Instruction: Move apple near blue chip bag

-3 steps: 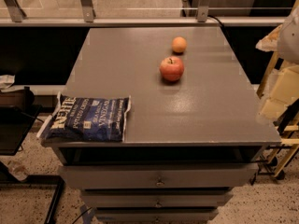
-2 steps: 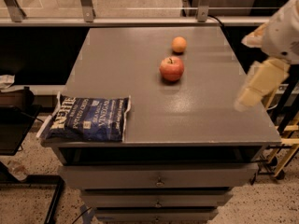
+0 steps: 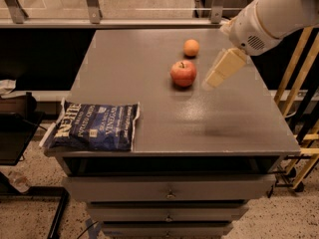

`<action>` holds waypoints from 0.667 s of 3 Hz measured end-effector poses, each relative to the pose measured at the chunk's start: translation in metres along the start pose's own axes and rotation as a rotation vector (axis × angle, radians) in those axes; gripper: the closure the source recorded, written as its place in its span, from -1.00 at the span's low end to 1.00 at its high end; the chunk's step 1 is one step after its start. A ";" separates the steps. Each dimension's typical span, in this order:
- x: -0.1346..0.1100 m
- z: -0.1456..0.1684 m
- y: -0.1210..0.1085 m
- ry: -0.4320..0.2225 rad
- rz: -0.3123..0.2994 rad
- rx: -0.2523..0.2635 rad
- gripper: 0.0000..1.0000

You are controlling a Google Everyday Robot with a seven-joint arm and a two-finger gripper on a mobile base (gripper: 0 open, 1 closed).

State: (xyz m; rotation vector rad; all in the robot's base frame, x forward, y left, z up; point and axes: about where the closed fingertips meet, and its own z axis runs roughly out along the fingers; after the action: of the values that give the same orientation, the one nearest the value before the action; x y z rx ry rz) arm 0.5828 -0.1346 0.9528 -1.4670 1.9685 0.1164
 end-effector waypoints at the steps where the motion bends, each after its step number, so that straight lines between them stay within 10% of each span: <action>1: -0.013 0.037 -0.018 -0.029 -0.002 -0.008 -1.00; 2: -0.017 0.073 -0.028 -0.042 0.006 -0.046 -1.00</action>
Offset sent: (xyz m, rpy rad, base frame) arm 0.0879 0.0505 -0.0601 0.0701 0.0543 0.0485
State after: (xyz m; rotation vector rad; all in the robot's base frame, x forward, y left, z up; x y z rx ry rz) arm 0.6427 -0.0981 0.9146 -1.4761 1.9485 0.1952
